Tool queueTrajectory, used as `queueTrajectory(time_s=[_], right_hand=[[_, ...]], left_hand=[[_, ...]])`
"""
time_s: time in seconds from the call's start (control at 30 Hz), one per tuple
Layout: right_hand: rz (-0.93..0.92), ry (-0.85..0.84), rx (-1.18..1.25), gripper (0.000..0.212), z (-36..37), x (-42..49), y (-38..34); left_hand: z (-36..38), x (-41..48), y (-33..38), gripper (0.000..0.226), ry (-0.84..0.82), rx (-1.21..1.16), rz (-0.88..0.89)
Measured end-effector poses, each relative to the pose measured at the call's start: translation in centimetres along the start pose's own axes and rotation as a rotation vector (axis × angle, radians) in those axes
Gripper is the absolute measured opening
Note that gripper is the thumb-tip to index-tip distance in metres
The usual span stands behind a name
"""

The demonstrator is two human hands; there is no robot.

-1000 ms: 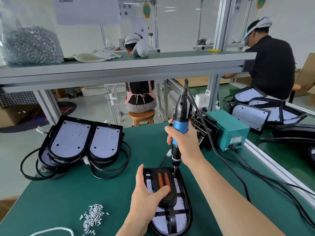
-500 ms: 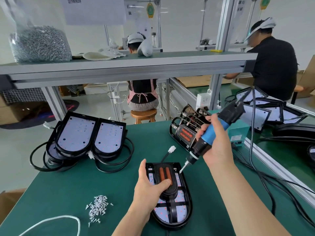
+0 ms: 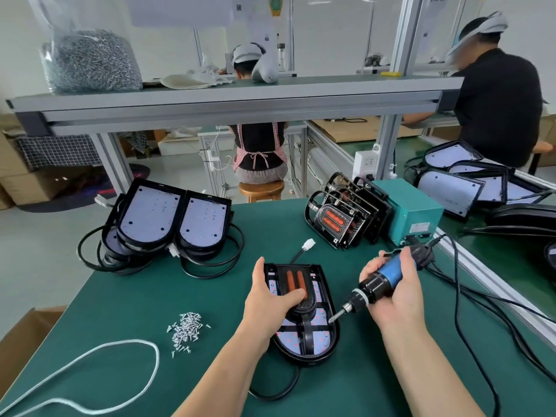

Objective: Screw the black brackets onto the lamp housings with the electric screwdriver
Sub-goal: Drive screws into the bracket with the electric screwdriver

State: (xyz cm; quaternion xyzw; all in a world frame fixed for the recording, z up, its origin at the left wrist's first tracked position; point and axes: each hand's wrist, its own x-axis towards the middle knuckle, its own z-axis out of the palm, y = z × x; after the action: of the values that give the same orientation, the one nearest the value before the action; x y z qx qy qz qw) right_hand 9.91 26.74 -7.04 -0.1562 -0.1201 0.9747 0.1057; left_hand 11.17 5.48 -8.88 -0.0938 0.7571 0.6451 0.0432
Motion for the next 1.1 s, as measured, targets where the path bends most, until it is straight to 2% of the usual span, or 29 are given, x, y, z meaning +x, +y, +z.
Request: queueTrajectory(time_s=[0.17,0.4,0.47,0.57,0.6,0.63,0.8,0.9,1.03,1.1], right_hand=[[0.044,-0.012,-0.045,0.032,-1.4,0.4,0.6],[0.037,-0.080,-0.108,0.027,-2.2,1.2,0.6],[0.037,-0.087,-0.114,0.030,-2.3,1.4,0.6],[0.054,-0.107,-0.130,0.032,-2.5,1.6,0.7],[0.060,-0.111,-0.132,0.032,-2.5,1.7,0.7],[0.063,-0.113,-0.135,0.033,-2.6,1.7,0.7],[0.070,-0.112,-0.135,0.034,-2.5,1.7,0.8],[0.078,-0.119,-0.139,0.033,-2.6,1.7,0.8],[0.073,-0.136,-0.148,0.031,-2.6,1.8,0.8],[0.071,-0.138,-0.146,0.031,-2.6,1.7,0.8]], left_hand=[[0.2,-0.4,0.5,0.109,0.007,0.066,0.014],[-0.3,-1.9,1.2,0.105,0.058,0.334,0.065],[-1.4,-2.1,1.4,0.084,0.117,0.408,0.077],[-5.2,-2.0,1.3,0.020,0.274,0.545,0.151],[-6.8,-2.1,1.2,0.012,0.302,0.586,0.155],[-8.3,-2.2,1.1,0.014,0.303,0.632,0.143],[-12.5,-2.6,0.9,0.027,0.059,0.942,0.099],[-12.7,-2.3,0.9,0.023,-0.042,1.147,0.143],[-12.5,-1.9,1.8,0.012,-0.123,1.251,0.133],[-12.4,-1.6,2.0,0.013,-0.153,1.292,0.141]])
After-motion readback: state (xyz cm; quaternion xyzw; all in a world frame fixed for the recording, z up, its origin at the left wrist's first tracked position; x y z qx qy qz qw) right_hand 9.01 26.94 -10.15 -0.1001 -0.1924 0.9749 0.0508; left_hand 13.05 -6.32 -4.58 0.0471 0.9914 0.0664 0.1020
